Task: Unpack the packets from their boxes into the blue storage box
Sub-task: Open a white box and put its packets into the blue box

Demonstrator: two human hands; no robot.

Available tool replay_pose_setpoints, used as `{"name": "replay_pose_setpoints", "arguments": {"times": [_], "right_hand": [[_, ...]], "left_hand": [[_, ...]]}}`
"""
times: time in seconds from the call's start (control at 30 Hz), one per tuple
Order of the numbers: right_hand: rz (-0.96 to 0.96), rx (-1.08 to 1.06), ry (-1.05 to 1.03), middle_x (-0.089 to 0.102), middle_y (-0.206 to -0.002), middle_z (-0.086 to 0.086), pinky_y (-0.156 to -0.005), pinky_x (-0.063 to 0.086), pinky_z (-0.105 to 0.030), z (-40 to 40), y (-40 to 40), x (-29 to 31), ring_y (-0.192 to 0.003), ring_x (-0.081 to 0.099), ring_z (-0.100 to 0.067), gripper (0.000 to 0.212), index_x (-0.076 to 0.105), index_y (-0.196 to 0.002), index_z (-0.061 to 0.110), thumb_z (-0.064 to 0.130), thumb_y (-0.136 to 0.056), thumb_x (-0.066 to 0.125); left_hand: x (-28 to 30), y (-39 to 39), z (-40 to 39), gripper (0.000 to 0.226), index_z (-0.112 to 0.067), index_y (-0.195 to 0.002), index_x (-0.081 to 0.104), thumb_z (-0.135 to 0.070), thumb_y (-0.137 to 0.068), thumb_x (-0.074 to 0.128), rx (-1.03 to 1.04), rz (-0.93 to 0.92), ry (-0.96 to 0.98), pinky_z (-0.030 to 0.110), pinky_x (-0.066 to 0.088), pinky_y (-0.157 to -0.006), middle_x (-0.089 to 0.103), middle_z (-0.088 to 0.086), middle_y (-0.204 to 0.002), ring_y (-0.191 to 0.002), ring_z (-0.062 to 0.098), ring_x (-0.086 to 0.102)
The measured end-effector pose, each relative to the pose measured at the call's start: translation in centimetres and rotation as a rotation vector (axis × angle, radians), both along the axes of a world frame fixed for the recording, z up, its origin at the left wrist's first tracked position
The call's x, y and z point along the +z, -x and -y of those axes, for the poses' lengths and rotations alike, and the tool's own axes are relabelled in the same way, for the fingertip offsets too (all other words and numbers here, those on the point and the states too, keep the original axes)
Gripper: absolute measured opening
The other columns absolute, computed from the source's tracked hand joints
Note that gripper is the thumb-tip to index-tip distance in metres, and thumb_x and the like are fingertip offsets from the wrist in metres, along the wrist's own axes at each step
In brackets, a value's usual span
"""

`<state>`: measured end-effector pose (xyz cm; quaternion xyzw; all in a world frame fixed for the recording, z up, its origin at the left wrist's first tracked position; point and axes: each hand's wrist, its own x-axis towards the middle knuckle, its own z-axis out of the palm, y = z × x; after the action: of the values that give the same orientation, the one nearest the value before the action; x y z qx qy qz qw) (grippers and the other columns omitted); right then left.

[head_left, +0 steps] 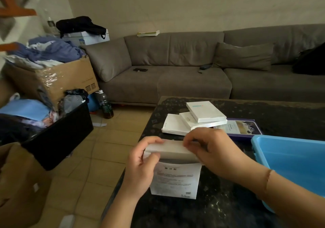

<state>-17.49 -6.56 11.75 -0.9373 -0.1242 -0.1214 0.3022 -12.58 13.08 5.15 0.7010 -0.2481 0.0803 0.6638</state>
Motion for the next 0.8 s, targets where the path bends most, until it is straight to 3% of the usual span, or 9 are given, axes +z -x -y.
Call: {"name": "replay_pose_setpoints", "arguments": {"times": [0.17,0.27,0.37,0.43,0.53,0.6,0.7,0.8], "right_hand": [[-0.249,-0.139,-0.261,0.068,-0.095,0.010,-0.057,0.060,-0.028,0.0,-0.6,-0.1,-0.062,0.070,-0.016,0.007,0.066,-0.095,0.031,0.027,-0.094,0.061],[-0.246,-0.156,-0.257,0.065,-0.094,0.008,-0.055,0.057,-0.022,-0.6,0.2,-0.1,-0.061,0.069,-0.012,0.012,0.064,-0.095,0.035,0.037,-0.084,0.070],[-0.281,-0.185,-0.250,0.061,-0.098,0.009,-0.059,0.059,-0.022,-1.4,0.6,-0.1,-0.063,0.071,-0.011,0.022,0.063,-0.098,0.034,0.017,-0.085,0.069],[-0.260,-0.214,-0.359,0.060,-0.099,0.007,-0.061,0.061,-0.027,-1.9,0.3,-0.2,-0.065,0.073,-0.017,0.031,0.066,-0.096,0.032,0.003,-0.089,0.059],[-0.144,-0.189,-0.504,0.061,-0.106,0.008,-0.057,0.056,-0.017,-2.7,-0.5,-0.5,-0.068,0.073,-0.018,0.043,0.067,-0.091,0.031,-0.006,-0.095,0.044],[-0.083,-0.107,-0.651,0.061,-0.118,0.006,-0.059,0.056,-0.018,-2.9,-1.0,-1.1,-0.074,0.074,-0.018,0.044,0.069,-0.092,0.022,-0.009,-0.098,0.039],[-0.061,-0.037,-0.800,0.063,-0.125,0.000,-0.064,0.061,-0.032,-2.2,-1.3,-3.3,-0.096,0.071,-0.016,0.035,0.068,-0.087,0.007,-0.010,-0.098,0.040],[0.019,-0.044,-0.778,0.064,-0.125,0.003,-0.064,0.062,-0.036,-1.6,-0.5,-5.4,-0.101,0.068,-0.010,0.029,0.067,-0.085,0.005,-0.006,-0.098,0.043]], "left_hand": [[0.1,0.8,-0.3,0.028,-0.033,-0.098,0.070,-0.029,-0.082,0.047,-0.031,-0.185,0.011,0.014,0.048,-0.070,0.070,-0.012,-0.100,-0.090,0.003,0.064],[0.0,0.8,-0.1,0.027,-0.035,-0.096,0.069,-0.041,-0.082,0.046,0.012,-0.146,0.015,0.017,0.048,-0.068,0.070,-0.006,-0.097,-0.088,0.009,0.065],[-1.4,0.8,0.6,0.040,-0.032,-0.097,0.070,-0.051,-0.083,0.037,0.119,-0.062,0.076,0.031,0.054,-0.074,0.070,-0.005,-0.100,-0.096,0.015,0.065],[-2.0,0.9,1.5,0.047,-0.021,-0.094,0.072,-0.043,-0.089,0.031,0.309,0.035,0.189,0.036,0.056,-0.080,0.071,-0.012,-0.103,-0.101,0.011,0.065],[-1.6,0.6,2.2,0.042,0.001,-0.095,0.064,-0.015,-0.096,0.025,0.472,0.323,0.226,0.011,0.050,-0.077,0.067,-0.029,-0.101,-0.097,-0.004,0.063],[-1.4,0.2,2.1,0.039,0.002,-0.101,0.062,-0.012,-0.099,0.026,0.454,0.370,0.206,0.008,0.047,-0.080,0.065,-0.029,-0.106,-0.099,-0.004,0.062],[-2.4,0.6,0.9,0.036,-0.015,-0.115,0.063,-0.024,-0.102,0.030,0.366,0.361,0.125,0.008,0.046,-0.077,0.064,-0.029,-0.108,-0.095,-0.001,0.062],[-3.6,1.9,0.1,0.045,-0.039,-0.124,0.061,-0.018,-0.098,0.032,0.298,0.397,0.038,0.024,0.042,-0.052,0.066,-0.021,-0.090,-0.064,0.019,0.054]]}}
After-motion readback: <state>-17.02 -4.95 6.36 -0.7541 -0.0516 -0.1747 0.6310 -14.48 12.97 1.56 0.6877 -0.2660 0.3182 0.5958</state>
